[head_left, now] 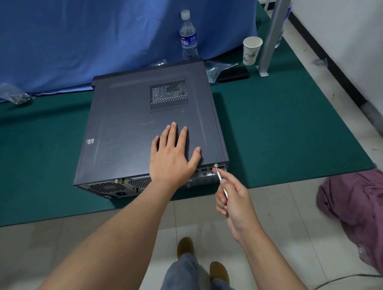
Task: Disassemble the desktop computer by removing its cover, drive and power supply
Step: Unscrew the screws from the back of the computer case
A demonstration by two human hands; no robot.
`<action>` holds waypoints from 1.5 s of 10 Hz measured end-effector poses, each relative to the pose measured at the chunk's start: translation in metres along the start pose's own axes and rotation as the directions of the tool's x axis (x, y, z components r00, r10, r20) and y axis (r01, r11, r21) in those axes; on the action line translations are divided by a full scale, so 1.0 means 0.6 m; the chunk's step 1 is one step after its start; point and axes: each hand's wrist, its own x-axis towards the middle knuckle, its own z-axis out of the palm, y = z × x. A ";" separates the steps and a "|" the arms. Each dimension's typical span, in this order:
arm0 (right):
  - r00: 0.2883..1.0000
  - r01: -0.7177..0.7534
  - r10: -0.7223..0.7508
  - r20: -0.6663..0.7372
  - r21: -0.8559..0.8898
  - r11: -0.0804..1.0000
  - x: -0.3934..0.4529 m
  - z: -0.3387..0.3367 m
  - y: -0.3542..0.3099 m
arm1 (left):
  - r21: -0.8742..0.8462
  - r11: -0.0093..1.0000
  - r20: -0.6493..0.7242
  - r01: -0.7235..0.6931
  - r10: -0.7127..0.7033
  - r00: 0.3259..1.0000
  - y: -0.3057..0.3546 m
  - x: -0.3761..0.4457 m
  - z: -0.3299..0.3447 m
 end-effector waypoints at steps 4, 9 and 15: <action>0.984 -0.176 0.143 0.110 0.423 0.889 0.008 -0.003 0.009 | -0.007 1.000 -0.003 -0.002 0.002 1.000 0.002 -0.003 -0.005; 0.947 -0.312 0.249 0.205 0.780 0.542 0.006 0.016 0.006 | -0.003 1.000 -0.005 -0.004 0.004 1.000 0.002 -0.003 -0.005; 0.974 -0.082 0.112 -0.196 0.156 0.984 0.009 0.028 0.001 | 0.005 1.000 -0.010 0.003 -0.003 1.000 0.002 -0.003 -0.002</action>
